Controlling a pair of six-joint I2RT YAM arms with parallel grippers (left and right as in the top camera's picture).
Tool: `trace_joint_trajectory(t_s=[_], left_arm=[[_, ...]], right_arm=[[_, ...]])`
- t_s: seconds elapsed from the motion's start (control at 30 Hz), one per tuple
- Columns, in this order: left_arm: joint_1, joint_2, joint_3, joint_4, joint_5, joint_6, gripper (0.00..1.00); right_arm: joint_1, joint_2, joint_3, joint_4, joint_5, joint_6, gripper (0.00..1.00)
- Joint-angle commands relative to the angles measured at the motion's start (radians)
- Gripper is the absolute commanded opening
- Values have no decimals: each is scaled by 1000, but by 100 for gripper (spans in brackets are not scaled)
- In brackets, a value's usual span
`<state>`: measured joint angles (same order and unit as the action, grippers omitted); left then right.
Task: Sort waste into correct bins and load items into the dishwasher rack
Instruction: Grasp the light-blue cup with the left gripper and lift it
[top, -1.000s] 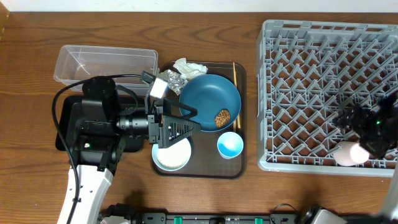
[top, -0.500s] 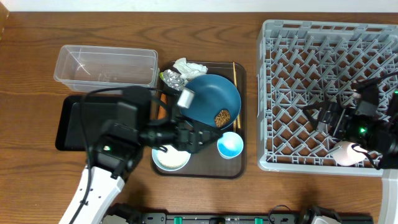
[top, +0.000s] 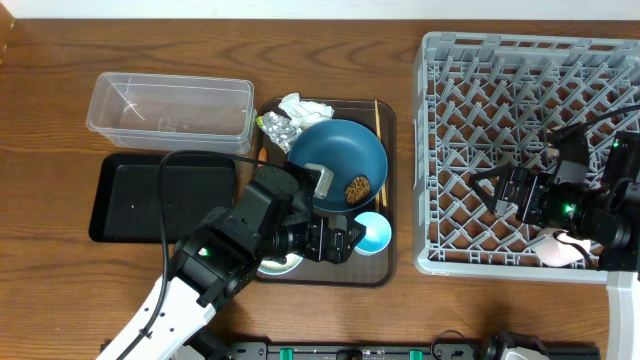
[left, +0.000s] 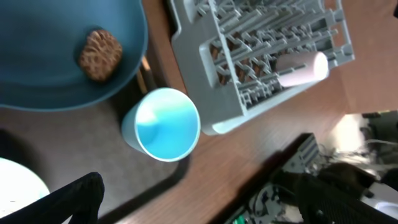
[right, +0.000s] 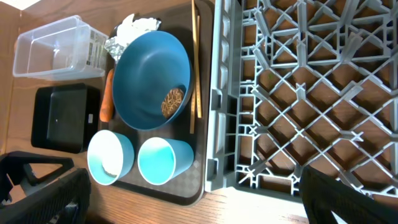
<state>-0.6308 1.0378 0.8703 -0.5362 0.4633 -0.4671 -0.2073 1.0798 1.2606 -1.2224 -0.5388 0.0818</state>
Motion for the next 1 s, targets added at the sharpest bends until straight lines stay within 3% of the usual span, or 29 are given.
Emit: trace_joint_trajectory(t_s=[0.0, 0.43, 0.77, 0.97], left_arm=[[-4, -6, 18, 5, -47, 18, 98], [-5, 111, 18, -96, -107, 21, 89], [-46, 252, 18, -21, -115, 40, 80], [-150, 338, 18, 24, -275, 27, 80]], right_arm=[[11, -2, 12, -1, -8, -19, 99], [11, -2, 12, -3, 27, -20, 99], [11, -2, 12, -7, 27, -19, 99], [11, -2, 12, -3, 27, -19, 99]])
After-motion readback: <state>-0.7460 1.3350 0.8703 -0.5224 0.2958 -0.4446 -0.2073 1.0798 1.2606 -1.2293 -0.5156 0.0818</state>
